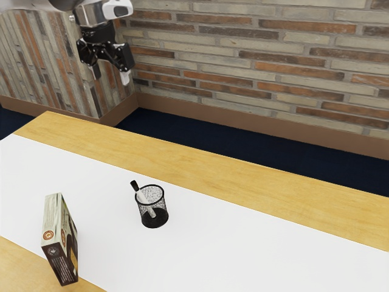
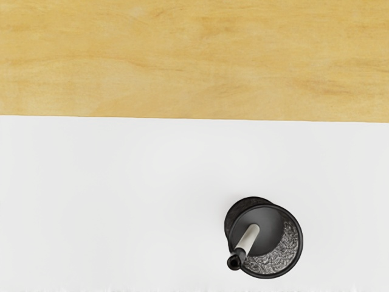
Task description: Take the marker out of the pen holder and place it to the left of the pen holder.
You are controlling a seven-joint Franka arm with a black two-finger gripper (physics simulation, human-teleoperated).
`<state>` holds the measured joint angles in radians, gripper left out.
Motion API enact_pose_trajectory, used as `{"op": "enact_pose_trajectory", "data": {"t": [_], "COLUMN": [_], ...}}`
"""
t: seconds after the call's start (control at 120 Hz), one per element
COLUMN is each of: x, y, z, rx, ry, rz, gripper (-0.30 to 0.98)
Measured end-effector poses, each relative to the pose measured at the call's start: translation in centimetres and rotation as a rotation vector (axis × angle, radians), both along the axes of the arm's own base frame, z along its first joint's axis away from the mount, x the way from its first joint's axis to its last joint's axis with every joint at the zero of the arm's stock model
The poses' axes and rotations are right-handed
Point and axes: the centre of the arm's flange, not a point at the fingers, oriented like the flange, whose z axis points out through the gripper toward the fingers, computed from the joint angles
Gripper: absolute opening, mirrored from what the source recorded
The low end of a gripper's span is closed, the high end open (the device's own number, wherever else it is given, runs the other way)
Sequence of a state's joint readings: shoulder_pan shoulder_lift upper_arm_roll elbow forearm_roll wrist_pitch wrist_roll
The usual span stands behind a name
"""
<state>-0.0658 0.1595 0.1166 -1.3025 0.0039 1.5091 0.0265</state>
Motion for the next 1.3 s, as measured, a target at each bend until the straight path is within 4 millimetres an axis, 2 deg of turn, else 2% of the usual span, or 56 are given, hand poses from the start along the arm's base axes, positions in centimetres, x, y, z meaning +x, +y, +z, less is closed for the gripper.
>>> {"op": "enact_pose_trajectory", "data": {"t": [0.225,0.4,0.433,0.467,0.558,0.642,0.717,0.808,0.9,0.992,1.142,1.233,1.3], "x": [-0.1,0.5,1.4,3.0,7.0,9.1,10.1,10.2,9.5,8.0,5.5,4.4,3.8], "y": [-0.2,-1.1,-1.8,-2.5,-3.1,-3.5,-3.5,-3.7,-2.4,-1.3,-1.2,-1.1,-1.2], "z": [-0.1,-0.6,-1.7,-3.8,-11.2,-17.3,-21.1,-23.8,-26.2,-28.8,-32.1,-33.2,-33.1], "rx": [0.003,-0.011,-0.005,0.003,0.022,0.030,0.029,0.015,-0.002,-0.025,-0.100,-0.129,-0.146], "ry": [0.018,0.019,0.021,0.034,0.094,0.150,0.182,0.222,0.294,0.383,0.518,0.577,0.599], "rz": [-0.021,-0.048,-0.062,-0.076,-0.092,-0.105,-0.110,-0.115,-0.105,-0.100,-0.103,-0.108,-0.114], "gripper": [0.69,0.69,0.69,0.69,0.69,0.69,0.69,0.69,0.69,0.69,0.69,0.68,0.67]}}
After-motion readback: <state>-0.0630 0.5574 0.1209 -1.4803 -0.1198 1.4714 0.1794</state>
